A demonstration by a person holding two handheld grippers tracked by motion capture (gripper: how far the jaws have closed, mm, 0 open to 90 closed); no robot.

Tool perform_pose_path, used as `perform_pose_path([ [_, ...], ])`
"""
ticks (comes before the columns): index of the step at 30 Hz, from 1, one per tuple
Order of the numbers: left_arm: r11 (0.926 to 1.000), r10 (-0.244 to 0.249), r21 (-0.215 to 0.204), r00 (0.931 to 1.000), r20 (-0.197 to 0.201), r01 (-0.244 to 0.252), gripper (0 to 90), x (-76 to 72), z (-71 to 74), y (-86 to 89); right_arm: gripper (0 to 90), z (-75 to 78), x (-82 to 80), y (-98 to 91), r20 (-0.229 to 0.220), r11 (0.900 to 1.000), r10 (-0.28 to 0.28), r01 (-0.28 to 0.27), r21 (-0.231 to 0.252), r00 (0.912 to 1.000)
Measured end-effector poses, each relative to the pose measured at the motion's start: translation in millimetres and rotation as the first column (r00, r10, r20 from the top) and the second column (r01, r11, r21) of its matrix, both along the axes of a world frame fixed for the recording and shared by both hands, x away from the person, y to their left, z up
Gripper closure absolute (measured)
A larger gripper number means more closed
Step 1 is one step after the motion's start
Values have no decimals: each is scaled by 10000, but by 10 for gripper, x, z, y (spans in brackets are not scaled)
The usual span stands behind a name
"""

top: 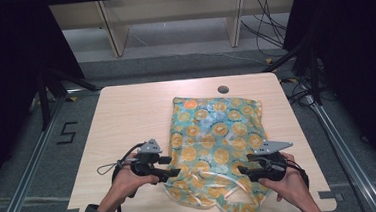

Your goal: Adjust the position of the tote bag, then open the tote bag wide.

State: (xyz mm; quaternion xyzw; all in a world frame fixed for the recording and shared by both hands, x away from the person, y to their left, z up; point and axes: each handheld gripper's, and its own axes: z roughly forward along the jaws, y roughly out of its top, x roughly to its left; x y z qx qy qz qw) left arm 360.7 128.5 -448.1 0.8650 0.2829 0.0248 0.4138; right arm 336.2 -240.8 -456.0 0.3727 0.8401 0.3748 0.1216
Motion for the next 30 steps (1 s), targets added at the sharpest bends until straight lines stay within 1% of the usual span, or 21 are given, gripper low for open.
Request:
perform_pose_path([
  [2,10000,7,-59,10000,14,-7,405,-24,-9,-35,439,11,-12,6,-128,10000,-91,91,32,9999],
  [7,9997,-229,-101,9997,61,229,394,-54,-85,-174,438,-11,5,3,-33,9999,99,-99,-15,9999],
  [9,9989,-421,230,9991,19,420,394,-60,-196,-263,438,-9,10,2,-6,9999,100,-100,12,10000],
  [10,9987,-452,218,9989,97,450,420,-68,-234,-294,439,-9,11,2,2,10000,87,-87,18,10000],
  [11,9987,-452,218,9989,97,450,488,-68,-234,-294,439,-9,11,2,2,10000,87,-87,18,10000],
  [12,9963,-755,454,9961,463,735,582,-57,-276,-328,439,-17,13,-2,13,9999,102,-102,-2,9999],
  [13,9963,-755,454,9961,463,735,671,-57,-276,-328,439,-18,9,0,-19,10000,60,-60,-40,10000],
  [14,9948,-970,402,9918,833,939,778,-24,-292,-364,439,-21,14,3,-56,9999,150,-151,-67,9999],
  [15,9948,-970,402,9918,833,939,846,-24,-292,-364,439,-21,14,3,-56,9999,150,-151,-67,9999],
  [17,9939,-1050,486,9856,1324,994,892,41,-258,-380,438,-18,20,3,116,9997,249,-248,-79,9996],
  [18,9968,-743,386,9867,1443,695,893,62,-230,-374,437,1,-5,14,-82,9999,72,-71,83,9999],
  [19,9970,-734,351,9866,1454,690,893,90,-212,-364,437,22,-35,35,-213,9997,-5,10,240,9998],
  [20,9970,-734,351,9866,1454,690,893,90,-212,-364,437,32,-23,30,69,9997,158,-159,194,9999],
  [21,9990,-454,62,9879,1486,449,893,135,-164,-363,438,64,-32,46,50,9986,383,-384,364,9993],
  [23,9994,-332,17,9870,1572,333,894,226,-98,-353,438,96,-43,73,144,9975,576,-582,400,9982],
  [24,9994,-232,-224,9869,1594,271,894,277,-69,-355,438,103,-61,100,274,9973,503,-516,518,9984],
  [25,9994,-232,-224,9869,1594,271,894,277,-69,-355,438,103,-61,100,274,9973,503,-516,518,9984],
  [26,9991,-100,-382,9878,1557,161,894,349,-27,-350,437,124,-68,107,233,9970,603,-613,471,9979],
  [27,9983,67,-588,9861,1658,31,894,410,1,-352,436,126,-71,129,233,9948,778,-791,641,9967],
  [28,9972,206,-743,9852,1700,-81,894,460,18,-352,437,145,-88,137,115,9955,679,-685,654,9976],
  [30,9940,564,-1012,9860,1568,-408,893,587,61,-334,437,166,-90,155,210,9945,775,-788,686,9968],
])
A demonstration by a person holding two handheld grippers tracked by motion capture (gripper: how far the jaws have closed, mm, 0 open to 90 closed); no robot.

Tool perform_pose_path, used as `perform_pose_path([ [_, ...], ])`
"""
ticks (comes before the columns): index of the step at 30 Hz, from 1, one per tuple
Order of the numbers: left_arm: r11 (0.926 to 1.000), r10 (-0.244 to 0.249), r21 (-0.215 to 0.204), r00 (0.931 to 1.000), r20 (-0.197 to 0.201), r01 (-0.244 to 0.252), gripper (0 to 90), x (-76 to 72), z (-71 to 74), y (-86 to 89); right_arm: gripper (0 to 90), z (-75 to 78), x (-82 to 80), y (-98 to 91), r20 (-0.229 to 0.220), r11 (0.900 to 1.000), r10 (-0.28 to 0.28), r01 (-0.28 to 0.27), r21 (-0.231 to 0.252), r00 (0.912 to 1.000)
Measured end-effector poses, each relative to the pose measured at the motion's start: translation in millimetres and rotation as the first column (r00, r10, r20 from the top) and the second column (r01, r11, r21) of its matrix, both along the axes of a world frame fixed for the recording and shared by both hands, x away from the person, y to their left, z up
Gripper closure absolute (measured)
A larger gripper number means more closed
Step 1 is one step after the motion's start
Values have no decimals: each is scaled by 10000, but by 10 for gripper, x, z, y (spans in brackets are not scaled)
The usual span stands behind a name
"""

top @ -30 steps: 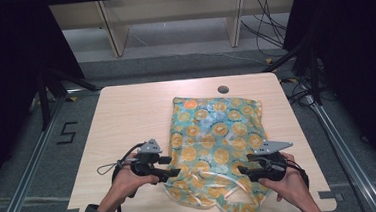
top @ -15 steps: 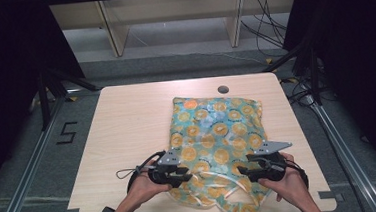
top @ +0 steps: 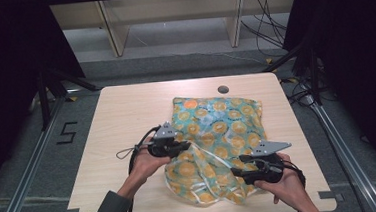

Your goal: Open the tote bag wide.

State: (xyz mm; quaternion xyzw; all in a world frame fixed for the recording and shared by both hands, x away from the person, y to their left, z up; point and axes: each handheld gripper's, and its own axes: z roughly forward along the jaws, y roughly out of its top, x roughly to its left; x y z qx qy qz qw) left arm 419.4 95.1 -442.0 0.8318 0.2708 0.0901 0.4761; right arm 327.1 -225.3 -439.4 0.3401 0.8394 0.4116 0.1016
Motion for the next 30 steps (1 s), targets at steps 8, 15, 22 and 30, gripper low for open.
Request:
perform_pose_path([
  [8,9949,667,-736,9975,-239,-683,892,382,73,65,446,32,-76,122,292,9985,546,-548,56,9981],
  [15,9939,760,-754,9952,-612,-805,889,517,-4,74,451,-51,-112,296,146,9943,1048,-1045,-225,9944],
  [22,9956,701,-577,9951,-697,-742,883,522,-36,13,463,-140,29,556,166,9882,1125,-1101,-1067,9935],
  [30,9979,509,-359,9951,-847,-541,875,522,-55,12,438,-395,189,578,-334,9789,723,-773,-1892,9968],
])
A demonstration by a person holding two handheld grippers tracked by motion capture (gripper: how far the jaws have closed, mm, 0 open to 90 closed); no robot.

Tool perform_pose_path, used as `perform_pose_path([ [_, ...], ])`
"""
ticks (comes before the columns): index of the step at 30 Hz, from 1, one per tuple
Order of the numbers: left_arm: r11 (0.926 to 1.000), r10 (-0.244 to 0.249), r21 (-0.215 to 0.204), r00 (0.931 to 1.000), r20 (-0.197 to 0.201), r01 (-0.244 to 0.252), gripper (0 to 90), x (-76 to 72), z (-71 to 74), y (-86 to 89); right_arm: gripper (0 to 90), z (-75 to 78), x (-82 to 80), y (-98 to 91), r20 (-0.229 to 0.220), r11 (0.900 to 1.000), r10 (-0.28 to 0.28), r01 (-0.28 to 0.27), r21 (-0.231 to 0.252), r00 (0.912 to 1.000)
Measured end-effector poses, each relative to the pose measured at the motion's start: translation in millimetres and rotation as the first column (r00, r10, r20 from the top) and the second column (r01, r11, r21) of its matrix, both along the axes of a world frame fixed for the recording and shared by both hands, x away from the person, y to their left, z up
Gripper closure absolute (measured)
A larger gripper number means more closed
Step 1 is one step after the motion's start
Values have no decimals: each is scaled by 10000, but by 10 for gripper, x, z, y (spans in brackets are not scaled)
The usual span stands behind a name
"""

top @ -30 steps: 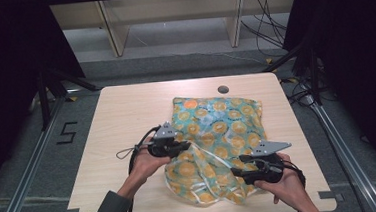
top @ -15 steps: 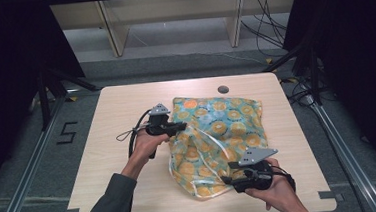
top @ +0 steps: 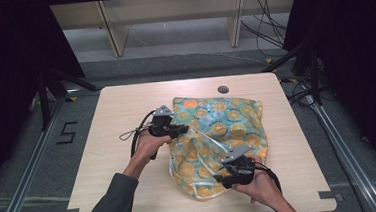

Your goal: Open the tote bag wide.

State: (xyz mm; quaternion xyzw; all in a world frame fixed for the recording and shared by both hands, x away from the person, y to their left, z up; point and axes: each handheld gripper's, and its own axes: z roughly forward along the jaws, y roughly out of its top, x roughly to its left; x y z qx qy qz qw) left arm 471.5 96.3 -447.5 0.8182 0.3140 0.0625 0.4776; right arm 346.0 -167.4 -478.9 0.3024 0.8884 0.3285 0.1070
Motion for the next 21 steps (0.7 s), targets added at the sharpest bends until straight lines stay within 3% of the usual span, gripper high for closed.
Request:
perform_pose_path([
  [4,9999,85,96,10000,-44,-85,869,-13,-6,-13,455,-56,49,-35,-557,9998,84,-93,-148,9984],
  [5,9999,-20,144,10000,33,20,868,-11,-8,-12,565,-76,19,-15,-785,9995,39,-63,-310,9969],
  [6,9999,-40,155,10000,26,40,867,-8,-6,-11,640,-73,22,-22,-671,9977,354,-391,-546,9971],
  [8,9998,11,201,10000,-16,-11,865,-9,-9,-7,758,-83,12,-18,-492,9938,643,-685,-873,9967],
  [10,9997,2,236,10000,-17,-2,861,-11,-12,-4,847,-68,-2,-22,-386,9931,762,-792,-863,9963],
  [11,9997,2,236,10000,-17,-2,857,-11,-12,-4,873,-22,11,-42,97,9926,963,-954,-750,9953],
  [12,9998,-1,205,10000,7,1,856,-3,-5,2,889,37,-15,-47,-77,9958,760,-763,-506,9971],
  [13,9998,11,207,10000,7,-11,856,2,1,10,894,92,16,-85,541,9941,1063,-1051,-256,9929],
  [15,9997,99,204,9999,-39,-98,856,-6,8,19,900,219,33,-136,938,9949,988,-1004,132,9907],
  [16,9998,69,196,10000,-29,-68,855,-5,12,23,900,315,58,-184,1098,9945,1034,-1043,27,9886],
  [17,9998,69,196,10000,-29,-68,854,-5,12,23,900,315,58,-184,1098,9945,1034,-1043,27,9886],
  [18,9997,52,233,10000,67,-53,854,3,12,25,900,397,98,-226,1395,9958,881,-906,119,9863],
  [19,9994,76,328,10000,33,-77,848,8,1,21,900,579,234,-345,1904,9978,319,-423,512,9812],
  [21,9989,102,459,9999,-27,-101,843,11,-45,7,900,685,384,-436,2386,9975,-261,95,706,9708],
])
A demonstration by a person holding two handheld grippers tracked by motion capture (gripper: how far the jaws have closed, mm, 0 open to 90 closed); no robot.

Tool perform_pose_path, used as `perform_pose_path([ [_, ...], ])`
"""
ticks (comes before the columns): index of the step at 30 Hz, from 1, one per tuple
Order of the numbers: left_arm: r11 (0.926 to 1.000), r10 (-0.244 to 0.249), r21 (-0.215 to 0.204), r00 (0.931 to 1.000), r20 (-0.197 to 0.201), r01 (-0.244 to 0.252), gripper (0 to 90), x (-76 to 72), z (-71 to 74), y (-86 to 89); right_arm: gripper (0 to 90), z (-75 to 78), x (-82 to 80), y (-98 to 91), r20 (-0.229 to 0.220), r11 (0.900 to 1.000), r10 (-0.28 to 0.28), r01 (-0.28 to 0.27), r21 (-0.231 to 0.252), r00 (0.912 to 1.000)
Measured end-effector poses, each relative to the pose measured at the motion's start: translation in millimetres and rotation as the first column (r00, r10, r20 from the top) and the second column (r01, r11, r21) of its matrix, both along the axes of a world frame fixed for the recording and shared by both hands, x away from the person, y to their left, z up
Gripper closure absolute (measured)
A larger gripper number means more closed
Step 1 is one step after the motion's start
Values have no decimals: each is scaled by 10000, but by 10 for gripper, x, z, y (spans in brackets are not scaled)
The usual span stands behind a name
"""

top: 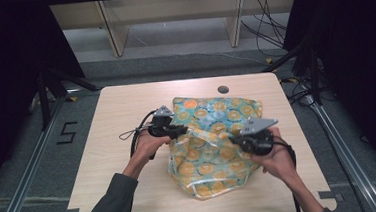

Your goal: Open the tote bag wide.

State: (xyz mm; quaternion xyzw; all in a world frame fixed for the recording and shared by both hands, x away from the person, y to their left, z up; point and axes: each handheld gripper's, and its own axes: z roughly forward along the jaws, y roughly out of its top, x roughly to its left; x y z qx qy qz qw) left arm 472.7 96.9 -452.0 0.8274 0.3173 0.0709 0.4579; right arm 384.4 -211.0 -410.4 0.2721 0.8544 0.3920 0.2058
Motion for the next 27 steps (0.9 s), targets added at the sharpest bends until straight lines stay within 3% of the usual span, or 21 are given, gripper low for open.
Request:
perform_pose_path([
  [1,10000,-47,81,10000,-2,47,839,8,-16,-6,900,51,129,-68,110,9995,-306,306,8,9995],
  [2,10000,-47,81,10000,-2,47,837,8,-16,-6,900,51,129,-68,110,9995,-306,306,8,9995],
  [3,9993,-34,365,10000,78,31,836,26,-81,-70,900,58,317,-142,245,9965,-821,817,154,9963],
  [4,9991,-68,425,10000,36,67,837,31,-105,-98,900,15,452,-177,278,9914,-1308,1309,-50,9910],
  [5,9985,-95,532,10000,11,95,835,36,-134,-134,900,-17,542,-200,386,9882,-1473,1487,-369,9883],
  [6,9985,-95,532,10000,11,95,834,36,-134,-134,900,-17,542,-200,386,9882,-1473,1487,-369,9883],
  [7,9976,-127,676,9999,50,123,834,48,-162,-180,900,-74,646,-230,441,9810,-1833,1856,-560,9821],
  [8,9951,-205,974,9996,182,186,832,95,-193,-228,900,-227,841,-308,270,9663,-2372,2387,-963,9711],
  [9,9944,-117,1048,9998,166,99,833,110,-205,-242,900,-292,896,-333,54,9584,-2604,2592,-1196,9655],
  [10,9944,-117,1048,9998,166,99,832,110,-205,-242,900,-292,896,-333,54,9584,-2604,2592,-1196,9655],
  [11,9955,88,946,9999,115,-98,825,163,-256,-272,900,-411,969,-381,-258,9520,-2763,2699,-1440,9607],
  [13,9942,98,1071,9999,109,-109,809,204,-291,-276,900,-494,991,-424,-316,9516,-2751,2674,-1515,9609],
  [17,9931,270,1137,9995,155,-286,764,197,-278,-256,899,-476,972,-487,-583,9503,-2879,2777,-1410,9559],
  [20,9866,203,1595,9964,828,-333,616,85,-52,-234,892,-468,919,-484,-680,9526,-2858,2757,-1284,9559],
  [21,9866,203,1595,9964,828,-333,591,85,-52,-234,892,-453,910,-490,-646,9538,-2807,2708,-1301,9576],
  [23,9941,-250,1077,9954,922,150,571,-42,135,-233,892,-436,907,-496,-567,9550,-2782,2697,-1237,9589],
  [24,9978,-543,422,9951,824,509,579,-123,226,-250,892,-424,904,-502,-523,9558,-2784,2713,-1134,9590],
  [25,9956,-941,130,9897,1077,933,580,-269,357,-302,892,-421,910,-517,-590,9572,-2770,2700,-1042,9591],
  [27,9873,-1587,247,9810,1116,1569,578,-414,413,-416,892,-421,925,-535,-695,9545,-2889,2816,-980,9548],
])
